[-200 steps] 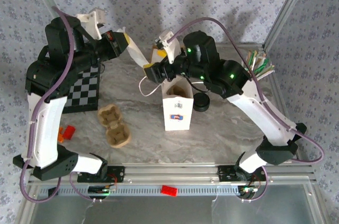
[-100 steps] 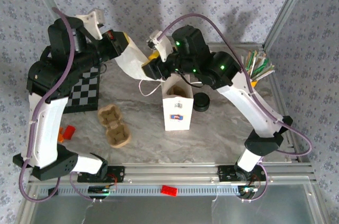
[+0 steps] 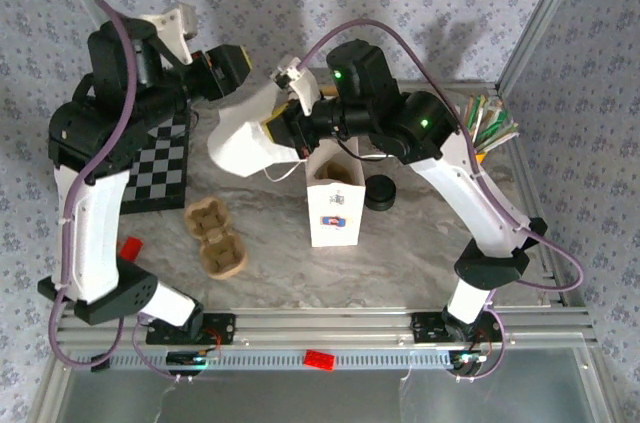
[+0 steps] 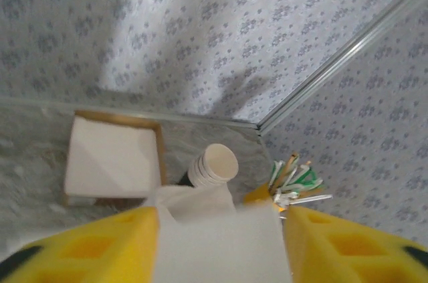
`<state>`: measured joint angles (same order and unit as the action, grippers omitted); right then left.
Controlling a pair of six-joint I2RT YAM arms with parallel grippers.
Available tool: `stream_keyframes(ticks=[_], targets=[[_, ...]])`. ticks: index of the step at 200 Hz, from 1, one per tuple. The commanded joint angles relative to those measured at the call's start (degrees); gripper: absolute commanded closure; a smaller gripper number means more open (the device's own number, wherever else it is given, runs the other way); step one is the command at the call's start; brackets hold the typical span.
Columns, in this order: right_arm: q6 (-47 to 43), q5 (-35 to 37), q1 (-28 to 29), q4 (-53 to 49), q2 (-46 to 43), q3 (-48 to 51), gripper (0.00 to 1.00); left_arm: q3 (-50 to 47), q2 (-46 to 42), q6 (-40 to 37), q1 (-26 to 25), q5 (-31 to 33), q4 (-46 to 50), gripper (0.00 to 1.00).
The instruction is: Pack the takeout coffee
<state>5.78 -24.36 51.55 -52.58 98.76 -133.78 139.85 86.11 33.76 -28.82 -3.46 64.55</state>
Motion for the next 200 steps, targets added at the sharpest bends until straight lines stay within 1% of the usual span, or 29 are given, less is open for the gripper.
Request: stream_keyframes(ticks=[1, 16, 33, 49, 66, 83, 98, 109, 135, 159, 165, 176, 186, 200], targets=[[5.32, -8.06, -0.97, -0.68, -2.24, 0.09, 1.0, 7.13, 1.94, -6.46, 0.85, -2.66, 5.08, 0.37], [6.82, -8.32, -2.1, -0.51, -3.84, 1.83, 1.0, 7.26, 1.09, -9.9, 1.44, -4.68, 5.05, 0.31], [8.39, -8.91, -4.19, -0.63, -6.29, 4.04, 1.0, 3.07, -1.97, -14.8, 1.4, -8.66, 4.59, 0.3], [9.9, -11.16, -6.45, 0.43, -8.81, 6.8, 1.0, -4.43, -5.93, -18.16, 1.19, -12.0, 2.43, 0.29], [10.84, -15.63, -8.88, 0.98, -10.82, 8.96, 1.0, -13.02, -10.7, -21.52, 0.29, -17.84, -1.45, 0.27], [10.64, -18.04, -10.93, -0.13, -12.36, 9.9, 1.0, -20.81, -13.68, -24.01, -0.83, -19.68, -4.5, 0.26], [9.95, -19.44, -12.37, -1.76, -13.12, 9.63, 1.0, -23.95, -13.66, -26.29, -2.13, -22.2, -4.78, 0.26], [9.62, -19.85, -13.3, -3.08, -13.39, 9.3, 1.0, -25.3, -13.01, -28.52, -4.34, -23.52, -4.82, 0.26], [9.51, -22.13, -14.64, -3.17, -14.09, 9.72, 1.0, -26.41, -10.62, -35.15, -10.54, -23.28, -5.36, 0.25], [9.56, -24.18, -14.97, -2.81, -14.04, 9.85, 1.0, -27.3, -8.98, -37.95, -12.25, -23.0, -7.64, 0.25], [9.6, -24.35, -15.02, -2.89, -14.08, 9.85, 1.0, -27.52, -8.66, -38.4, -12.39, -23.25, -8.31, 0.26], [9.6, -24.22, -15.25, -2.93, -14.08, 9.94, 1.0, -27.54, -8.03, -39.15, -12.73, -23.98, -8.71, 0.32], [9.68, -24.48, -15.56, -2.67, -14.17, 10.05, 1.0, -27.81, -7.64, -39.25, -12.8, -24.9, -9.48, 0.41], [9.97, -24.28, -15.93, -2.47, -14.3, 10.22, 1.0, -27.8, -7.49, -39.22, -12.85, -25.04, -9.67, 0.56]])
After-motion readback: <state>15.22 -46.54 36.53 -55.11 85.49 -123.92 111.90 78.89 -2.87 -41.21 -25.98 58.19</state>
